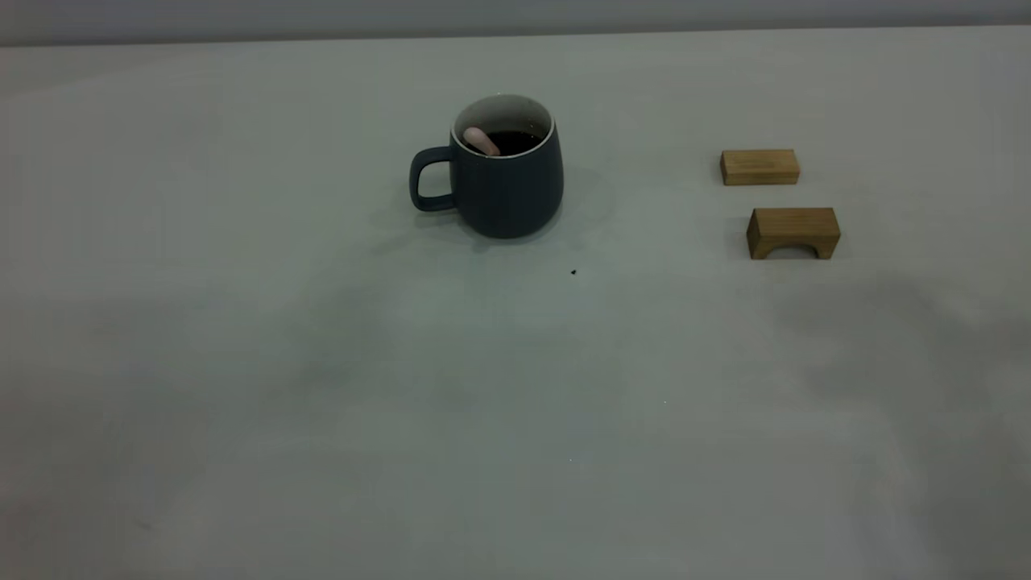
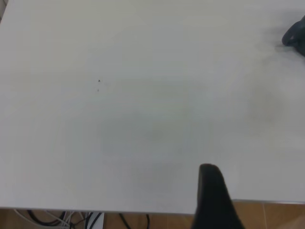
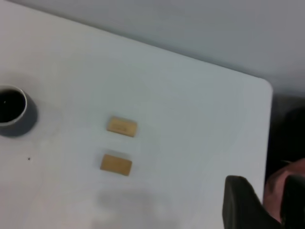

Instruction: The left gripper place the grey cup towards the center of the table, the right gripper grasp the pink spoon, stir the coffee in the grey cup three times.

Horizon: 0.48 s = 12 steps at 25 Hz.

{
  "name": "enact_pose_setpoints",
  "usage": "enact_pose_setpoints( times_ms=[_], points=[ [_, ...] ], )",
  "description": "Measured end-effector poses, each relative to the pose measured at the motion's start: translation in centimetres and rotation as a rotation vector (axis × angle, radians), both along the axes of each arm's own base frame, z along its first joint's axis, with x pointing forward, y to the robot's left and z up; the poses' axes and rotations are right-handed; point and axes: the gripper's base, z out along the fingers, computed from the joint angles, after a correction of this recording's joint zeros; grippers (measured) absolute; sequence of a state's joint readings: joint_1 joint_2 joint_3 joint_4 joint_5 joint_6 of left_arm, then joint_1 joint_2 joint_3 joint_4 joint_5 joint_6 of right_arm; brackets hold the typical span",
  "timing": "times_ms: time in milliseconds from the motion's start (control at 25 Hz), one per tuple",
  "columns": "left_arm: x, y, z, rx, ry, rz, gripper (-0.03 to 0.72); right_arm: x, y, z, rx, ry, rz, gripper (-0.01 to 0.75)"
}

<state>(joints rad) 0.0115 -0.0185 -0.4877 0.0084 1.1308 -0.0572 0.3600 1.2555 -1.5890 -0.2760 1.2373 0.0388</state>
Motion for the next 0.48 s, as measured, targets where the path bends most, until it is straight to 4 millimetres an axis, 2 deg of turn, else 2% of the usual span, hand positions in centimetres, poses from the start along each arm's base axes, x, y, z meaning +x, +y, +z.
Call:
enact_pose_setpoints(
  times_ms=[200,320,480],
  points=[
    [0.0,0.0,0.0,0.000,0.000,0.000,0.528,-7.0,-2.5,-1.9,0.026,-0.013,0.000,0.241],
    [0.0,0.0,0.0,0.000,0.000,0.000,0.528,-11.1,-3.9,-3.9,0.062,-0.020,0.003,0.241],
    [0.0,0.0,0.0,0.000,0.000,0.000,0.528,-16.3,-5.9,-6.3,0.144,-0.081,-0.090,0.241]
  ],
)
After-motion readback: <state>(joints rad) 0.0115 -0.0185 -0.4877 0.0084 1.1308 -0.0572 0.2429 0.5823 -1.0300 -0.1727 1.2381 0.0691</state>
